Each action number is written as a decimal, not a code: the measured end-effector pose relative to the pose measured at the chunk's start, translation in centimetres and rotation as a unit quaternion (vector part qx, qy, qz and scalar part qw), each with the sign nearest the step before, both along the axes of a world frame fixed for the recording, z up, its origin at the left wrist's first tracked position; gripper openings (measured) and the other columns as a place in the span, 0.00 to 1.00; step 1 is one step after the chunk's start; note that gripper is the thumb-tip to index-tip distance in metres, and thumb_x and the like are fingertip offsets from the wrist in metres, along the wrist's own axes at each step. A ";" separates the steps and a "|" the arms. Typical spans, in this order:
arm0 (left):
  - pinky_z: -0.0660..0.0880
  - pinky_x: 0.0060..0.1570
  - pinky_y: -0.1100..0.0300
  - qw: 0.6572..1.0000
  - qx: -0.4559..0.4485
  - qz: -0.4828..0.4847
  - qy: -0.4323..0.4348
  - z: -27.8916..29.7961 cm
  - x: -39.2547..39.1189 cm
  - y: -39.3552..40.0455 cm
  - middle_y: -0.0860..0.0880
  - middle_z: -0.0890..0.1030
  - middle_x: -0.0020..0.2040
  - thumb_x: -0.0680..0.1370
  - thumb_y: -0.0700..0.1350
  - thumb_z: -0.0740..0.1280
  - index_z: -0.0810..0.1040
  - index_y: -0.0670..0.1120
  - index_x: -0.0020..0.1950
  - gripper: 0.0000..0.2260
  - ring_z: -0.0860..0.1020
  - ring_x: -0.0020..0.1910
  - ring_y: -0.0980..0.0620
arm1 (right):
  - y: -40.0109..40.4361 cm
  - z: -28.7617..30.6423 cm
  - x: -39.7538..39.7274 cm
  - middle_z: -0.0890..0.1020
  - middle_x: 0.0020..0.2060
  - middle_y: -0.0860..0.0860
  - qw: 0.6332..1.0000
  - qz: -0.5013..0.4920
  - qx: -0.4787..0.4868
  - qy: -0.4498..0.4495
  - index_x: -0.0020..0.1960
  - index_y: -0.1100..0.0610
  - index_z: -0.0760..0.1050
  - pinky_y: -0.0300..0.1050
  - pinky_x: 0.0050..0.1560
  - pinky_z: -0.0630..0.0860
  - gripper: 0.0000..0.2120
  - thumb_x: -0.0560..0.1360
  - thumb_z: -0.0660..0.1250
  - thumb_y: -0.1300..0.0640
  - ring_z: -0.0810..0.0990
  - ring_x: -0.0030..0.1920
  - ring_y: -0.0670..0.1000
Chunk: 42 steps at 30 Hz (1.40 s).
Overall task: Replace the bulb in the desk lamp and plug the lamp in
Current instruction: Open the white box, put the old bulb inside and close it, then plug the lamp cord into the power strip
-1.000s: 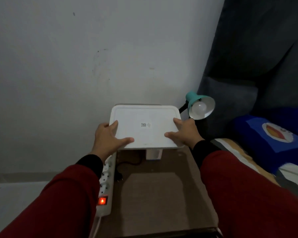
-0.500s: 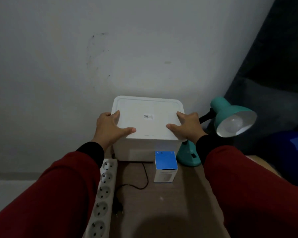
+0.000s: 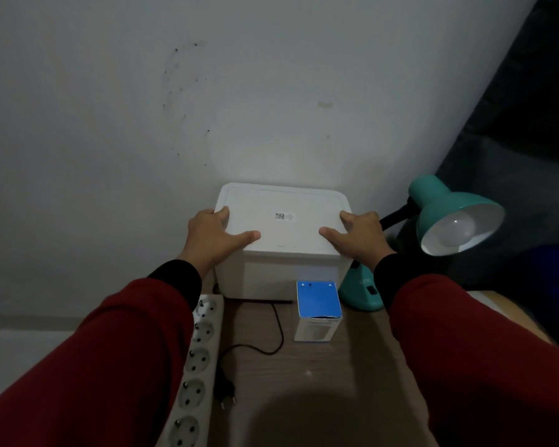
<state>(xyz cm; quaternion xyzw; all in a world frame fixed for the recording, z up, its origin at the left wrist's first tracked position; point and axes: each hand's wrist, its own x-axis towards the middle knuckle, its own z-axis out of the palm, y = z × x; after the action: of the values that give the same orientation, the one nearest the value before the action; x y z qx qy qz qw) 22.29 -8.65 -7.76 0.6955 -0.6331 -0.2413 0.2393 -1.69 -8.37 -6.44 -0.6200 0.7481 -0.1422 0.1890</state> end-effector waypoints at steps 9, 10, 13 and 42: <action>0.57 0.72 0.55 1.000 0.005 0.003 -0.006 -1.5 0.0 -0.1 0.42 0.64 0.74 0.71 0.62 0.67 0.61 0.44 0.75 0.39 0.61 0.74 0.45 | -0.7 -2.1 -0.2 0.61 0.70 0.65 1.000 0.013 0.002 -0.001 0.73 0.60 0.63 0.48 0.72 0.58 0.31 0.77 0.59 0.41 0.57 0.72 0.62; 0.57 0.72 0.55 1.000 0.009 0.000 -0.011 -1.3 0.0 0.0 0.42 0.64 0.74 0.72 0.62 0.66 0.60 0.44 0.76 0.38 0.61 0.74 0.44 | -0.8 -2.2 -0.2 0.59 0.71 0.65 1.000 0.018 0.003 0.010 0.73 0.60 0.63 0.49 0.73 0.57 0.31 0.78 0.58 0.41 0.57 0.73 0.62; 0.61 0.69 0.54 0.995 0.039 -0.031 -0.083 -0.6 0.0 -0.1 0.41 0.67 0.73 0.74 0.63 0.62 0.58 0.43 0.76 0.37 0.64 0.72 0.42 | -0.8 -1.3 -0.1 0.54 0.75 0.62 0.996 0.039 0.033 0.069 0.75 0.59 0.59 0.53 0.75 0.55 0.31 0.79 0.55 0.41 0.53 0.75 0.62; 0.74 0.55 0.57 0.955 0.072 0.014 -0.286 8.5 5.2 12.5 0.39 0.74 0.64 0.77 0.49 0.65 0.74 0.38 0.62 0.19 0.76 0.61 0.43 | 12.1 7.4 7.9 0.78 0.60 0.57 0.972 0.136 0.059 0.181 0.59 0.63 0.75 0.44 0.46 0.72 0.16 0.77 0.64 0.54 0.78 0.55 0.57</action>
<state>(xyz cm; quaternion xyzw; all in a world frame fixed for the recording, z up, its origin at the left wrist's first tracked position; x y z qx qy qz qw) 27.48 3.88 0.79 0.7598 -0.6460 -0.0733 0.0009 6.24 3.69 0.95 -0.7193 0.6854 0.0437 0.1046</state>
